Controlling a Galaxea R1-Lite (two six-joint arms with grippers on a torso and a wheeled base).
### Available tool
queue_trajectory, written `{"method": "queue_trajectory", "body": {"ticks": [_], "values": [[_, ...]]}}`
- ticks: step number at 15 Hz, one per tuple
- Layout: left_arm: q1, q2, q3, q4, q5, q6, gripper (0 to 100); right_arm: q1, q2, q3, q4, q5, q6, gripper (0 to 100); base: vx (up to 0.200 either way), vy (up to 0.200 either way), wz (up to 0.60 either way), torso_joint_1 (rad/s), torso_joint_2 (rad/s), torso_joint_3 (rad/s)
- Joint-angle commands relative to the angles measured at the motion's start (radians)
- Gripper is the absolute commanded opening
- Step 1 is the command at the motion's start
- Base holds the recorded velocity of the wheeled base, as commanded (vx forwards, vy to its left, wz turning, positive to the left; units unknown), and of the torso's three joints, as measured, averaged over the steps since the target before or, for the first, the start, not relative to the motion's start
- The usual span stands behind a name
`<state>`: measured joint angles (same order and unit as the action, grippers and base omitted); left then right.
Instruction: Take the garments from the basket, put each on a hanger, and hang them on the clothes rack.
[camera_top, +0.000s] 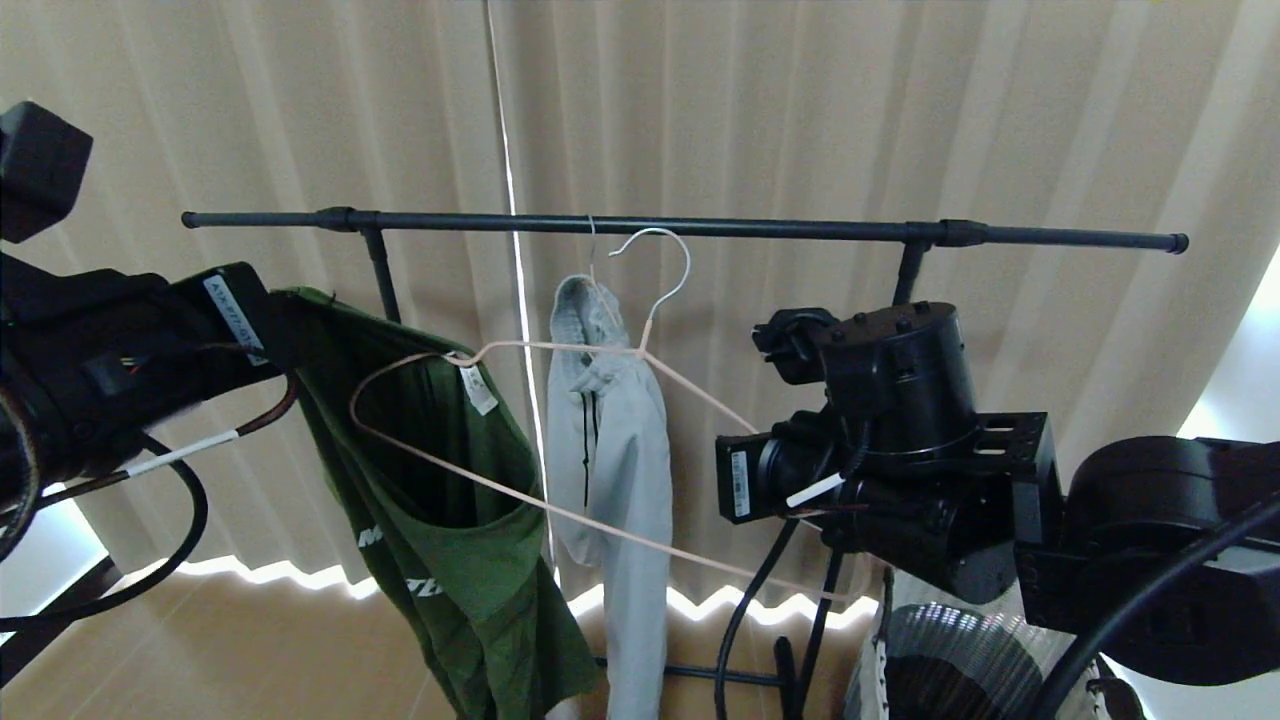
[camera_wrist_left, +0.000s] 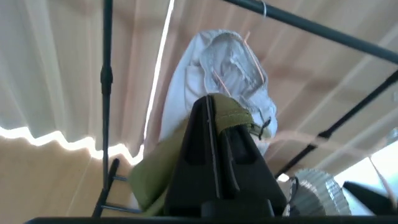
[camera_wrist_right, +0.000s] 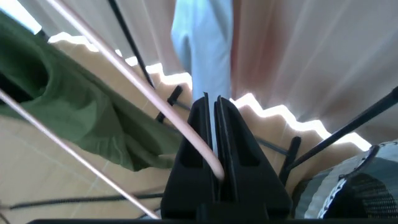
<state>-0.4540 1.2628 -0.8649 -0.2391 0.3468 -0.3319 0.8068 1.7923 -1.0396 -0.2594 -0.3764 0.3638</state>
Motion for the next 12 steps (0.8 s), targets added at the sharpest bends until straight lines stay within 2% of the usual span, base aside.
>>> {"method": "queue_trajectory", "body": {"ticks": [1, 3, 6, 9, 12], "values": [[-0.084, -0.020, 0.018, 0.000, 0.000, 0.001, 0, -0.011, 0.018, -0.037, -0.001, 0.001, 0.000, 0, 0.000, 0.000, 0.00, 0.000, 0.00, 0.000], [-0.146, 0.004, 0.004, 0.000, 0.000, 0.001, 0, -0.009, 0.047, -0.083, -0.001, 0.001, -0.016, 0, 0.000, 0.000, 0.00, 0.000, 0.00, 0.000], [-0.170, 0.092, -0.055, -0.003, 0.001, 0.001, 0, 0.008, 0.073, -0.129, -0.003, 0.002, -0.022, 0, 0.000, 0.000, 0.00, 0.000, 0.00, 0.000], [-0.176, 0.148, -0.106, -0.005, 0.000, 0.002, 0, 0.035, 0.090, -0.131, -0.014, 0.008, -0.022, 0, 0.000, 0.000, 0.00, 0.000, 0.00, 0.000], [-0.229, 0.178, -0.126, -0.005, -0.002, 0.004, 0, 0.055, 0.139, -0.186, -0.015, 0.010, -0.020, 0, 0.000, 0.000, 0.00, 0.000, 0.00, 0.000]]}}
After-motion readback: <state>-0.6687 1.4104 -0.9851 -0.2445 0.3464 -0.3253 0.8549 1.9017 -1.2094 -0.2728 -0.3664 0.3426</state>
